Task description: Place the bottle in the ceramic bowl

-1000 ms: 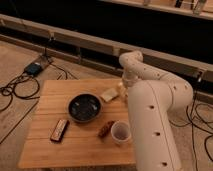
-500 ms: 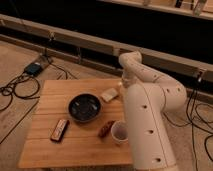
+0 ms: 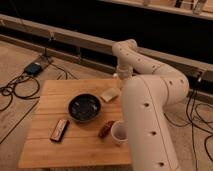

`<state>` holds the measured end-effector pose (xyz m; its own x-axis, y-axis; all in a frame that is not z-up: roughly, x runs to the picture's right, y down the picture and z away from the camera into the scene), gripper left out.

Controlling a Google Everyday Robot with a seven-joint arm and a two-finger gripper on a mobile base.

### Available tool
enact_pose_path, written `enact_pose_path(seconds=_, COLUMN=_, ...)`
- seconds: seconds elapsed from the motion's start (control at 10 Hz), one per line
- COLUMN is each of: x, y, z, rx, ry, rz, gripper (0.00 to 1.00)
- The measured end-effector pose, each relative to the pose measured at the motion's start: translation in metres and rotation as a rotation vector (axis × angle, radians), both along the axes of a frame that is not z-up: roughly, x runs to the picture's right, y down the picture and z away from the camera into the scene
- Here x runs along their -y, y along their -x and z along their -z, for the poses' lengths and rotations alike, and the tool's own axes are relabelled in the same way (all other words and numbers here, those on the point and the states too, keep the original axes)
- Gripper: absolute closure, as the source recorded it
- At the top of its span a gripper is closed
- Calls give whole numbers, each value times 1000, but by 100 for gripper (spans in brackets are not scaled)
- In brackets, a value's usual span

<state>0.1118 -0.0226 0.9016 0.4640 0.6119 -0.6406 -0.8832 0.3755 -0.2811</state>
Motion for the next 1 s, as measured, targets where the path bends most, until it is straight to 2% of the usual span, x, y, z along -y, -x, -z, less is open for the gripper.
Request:
enact_pose_path(seconds=0.2, x=7, y=56, z=26, rx=89, ry=-54, rz=34, gripper=100)
enact_pose_path(seconds=0.5, x=-6, y=127, z=55, rx=204, ry=-108, rz=39, gripper=100)
enact_pose_path(seconds=0.6, x=-12, y=139, z=56, rx=217, ry=-115, rz=22, gripper=100)
enact_pose_path(seconds=1.0, x=-40, y=172, z=47, rx=231, ry=-106, rz=-109, gripper=100)
